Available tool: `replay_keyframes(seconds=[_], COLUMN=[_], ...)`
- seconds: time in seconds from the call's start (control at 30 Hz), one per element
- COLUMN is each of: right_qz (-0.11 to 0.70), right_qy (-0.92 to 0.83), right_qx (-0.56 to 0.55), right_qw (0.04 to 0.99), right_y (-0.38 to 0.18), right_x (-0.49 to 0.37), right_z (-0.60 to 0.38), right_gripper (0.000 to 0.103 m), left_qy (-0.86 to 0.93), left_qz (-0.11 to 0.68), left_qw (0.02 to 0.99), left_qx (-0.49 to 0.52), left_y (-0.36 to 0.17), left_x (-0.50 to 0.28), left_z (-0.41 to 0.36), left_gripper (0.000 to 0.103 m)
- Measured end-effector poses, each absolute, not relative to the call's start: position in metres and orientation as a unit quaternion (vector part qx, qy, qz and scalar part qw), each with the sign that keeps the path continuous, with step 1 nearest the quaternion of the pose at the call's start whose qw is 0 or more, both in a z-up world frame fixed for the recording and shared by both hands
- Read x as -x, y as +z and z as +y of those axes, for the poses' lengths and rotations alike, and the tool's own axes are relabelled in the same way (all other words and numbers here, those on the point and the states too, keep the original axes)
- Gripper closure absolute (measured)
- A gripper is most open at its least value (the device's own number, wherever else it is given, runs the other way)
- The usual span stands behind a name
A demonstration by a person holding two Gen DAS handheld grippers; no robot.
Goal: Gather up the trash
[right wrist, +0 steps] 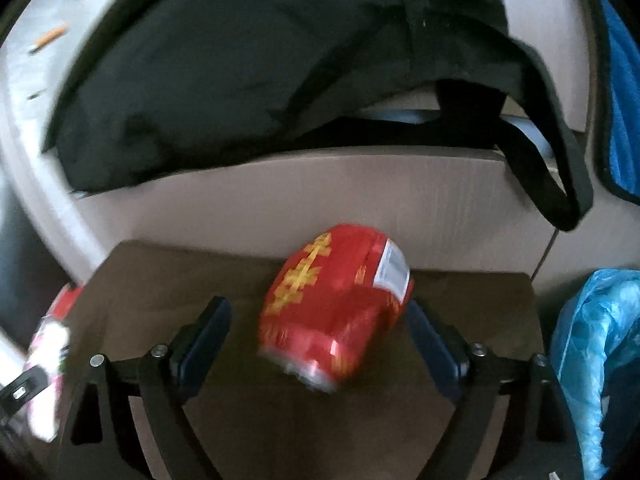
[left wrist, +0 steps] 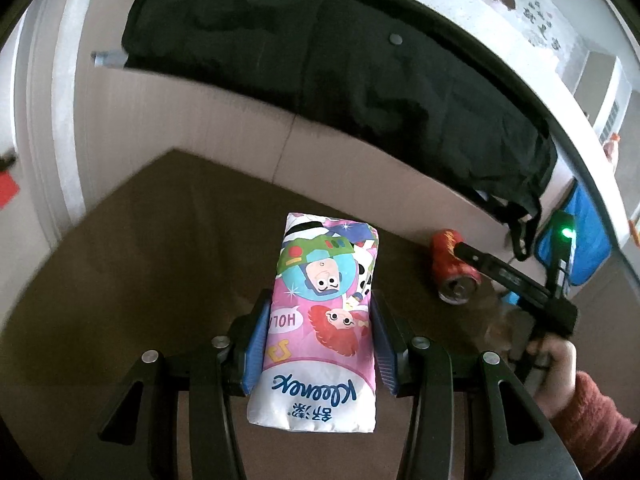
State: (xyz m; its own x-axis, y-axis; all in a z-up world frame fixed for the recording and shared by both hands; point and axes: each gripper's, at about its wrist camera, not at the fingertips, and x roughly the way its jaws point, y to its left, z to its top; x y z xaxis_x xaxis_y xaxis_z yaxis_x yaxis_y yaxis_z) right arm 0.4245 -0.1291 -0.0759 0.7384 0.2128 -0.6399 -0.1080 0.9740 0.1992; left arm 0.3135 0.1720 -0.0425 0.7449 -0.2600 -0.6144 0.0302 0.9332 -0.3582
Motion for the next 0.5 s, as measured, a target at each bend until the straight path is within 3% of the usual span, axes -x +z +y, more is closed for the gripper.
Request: replay_keyframes(seconds=[0.23, 0.27, 0.33, 0.5], right_qz=[0.423, 0.430, 0.414, 0.394], right_qy=[0.061, 0.059, 0.083, 0.133], right_qx=[-0.084, -0.075, -0.075, -0.051], right_qw=[0.900, 0.898, 0.903, 0.908], right_y=[-0.106, -0.106, -0.096, -0.077], right_x=[-0.462, -0.464, -0.460, -0.438], right_z=[-0.127, -0.126, -0.127, -0.140], right_gripper=[0.013, 0.016, 0.034, 0.035], left_qy=[-0.077, -0.076, -0.074, -0.072], left_qz=[0.344, 0.345, 0.347, 0.352], left_qw=[0.925, 0.924, 0.922, 0.920], left_qx=[0.145, 0.149, 0.153, 0.154], left_y=[-0.038, -0.039, -0.041, -0.044], left_x=[-0.325, -0.326, -0.326, -0.323], left_z=[0.179, 0.180, 0.178, 0.168], left_gripper=[0.057, 0.057, 0.057, 0.057])
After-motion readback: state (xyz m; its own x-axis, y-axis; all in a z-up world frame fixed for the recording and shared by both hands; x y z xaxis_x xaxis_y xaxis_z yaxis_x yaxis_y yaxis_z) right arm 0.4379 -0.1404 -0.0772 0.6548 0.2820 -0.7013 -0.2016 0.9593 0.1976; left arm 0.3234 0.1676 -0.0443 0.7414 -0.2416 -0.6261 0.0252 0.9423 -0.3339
